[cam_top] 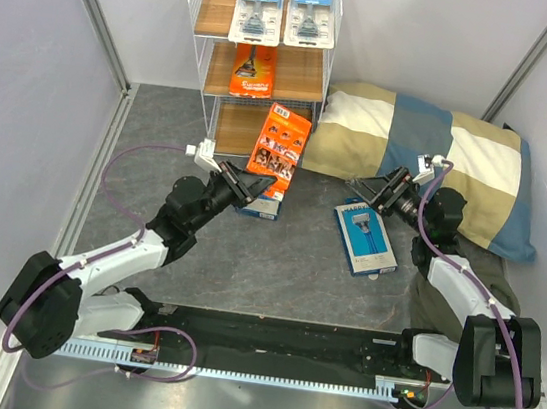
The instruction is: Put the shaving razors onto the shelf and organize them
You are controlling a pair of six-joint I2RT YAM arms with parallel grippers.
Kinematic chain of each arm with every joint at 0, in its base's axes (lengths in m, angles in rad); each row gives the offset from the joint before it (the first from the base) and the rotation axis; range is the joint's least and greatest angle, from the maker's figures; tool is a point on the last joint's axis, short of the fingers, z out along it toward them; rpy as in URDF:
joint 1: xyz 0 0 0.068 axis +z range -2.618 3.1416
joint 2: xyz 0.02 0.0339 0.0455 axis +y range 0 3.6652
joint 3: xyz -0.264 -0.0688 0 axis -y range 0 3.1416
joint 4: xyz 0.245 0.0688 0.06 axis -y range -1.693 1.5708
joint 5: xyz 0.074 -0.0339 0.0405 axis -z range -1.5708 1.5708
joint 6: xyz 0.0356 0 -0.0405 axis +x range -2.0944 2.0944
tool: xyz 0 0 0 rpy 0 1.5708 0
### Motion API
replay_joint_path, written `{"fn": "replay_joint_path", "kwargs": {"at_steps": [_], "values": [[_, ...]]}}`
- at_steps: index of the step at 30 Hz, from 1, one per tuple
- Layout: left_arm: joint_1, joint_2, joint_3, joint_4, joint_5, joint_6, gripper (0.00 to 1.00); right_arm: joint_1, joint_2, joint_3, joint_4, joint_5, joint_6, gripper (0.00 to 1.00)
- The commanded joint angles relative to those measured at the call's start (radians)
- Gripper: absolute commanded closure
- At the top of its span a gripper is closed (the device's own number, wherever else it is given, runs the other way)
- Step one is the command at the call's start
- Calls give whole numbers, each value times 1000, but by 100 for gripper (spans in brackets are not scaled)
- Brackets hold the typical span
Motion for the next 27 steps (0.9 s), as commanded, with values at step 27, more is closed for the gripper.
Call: {"fn": "replay_joint_path", "kwargs": {"at_steps": [27], "values": [[69,394,486,136,-11,-19,98,-1,-38,-32,-45,-8,-68,2]]}}
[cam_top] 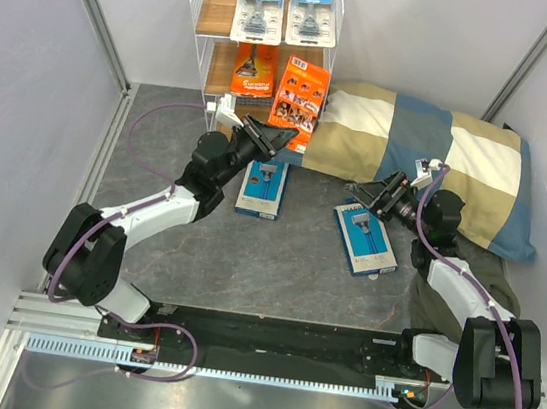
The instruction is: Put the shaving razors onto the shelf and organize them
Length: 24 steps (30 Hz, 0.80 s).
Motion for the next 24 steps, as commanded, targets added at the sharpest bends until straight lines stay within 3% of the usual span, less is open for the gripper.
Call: {"fn": "replay_joint_path", "kwargs": {"at_steps": [1,13,24], "values": [[8,58,121,63,-43,-27,98,1,-32,-11,-2,-8,-35,2],[8,205,201,125,-137,-170,98,-2,-52,-8,-48,-9,-61,2],[8,307,335,48,-217,-274,96,-1,-70,-14,-80,-8,-78,2]]}}
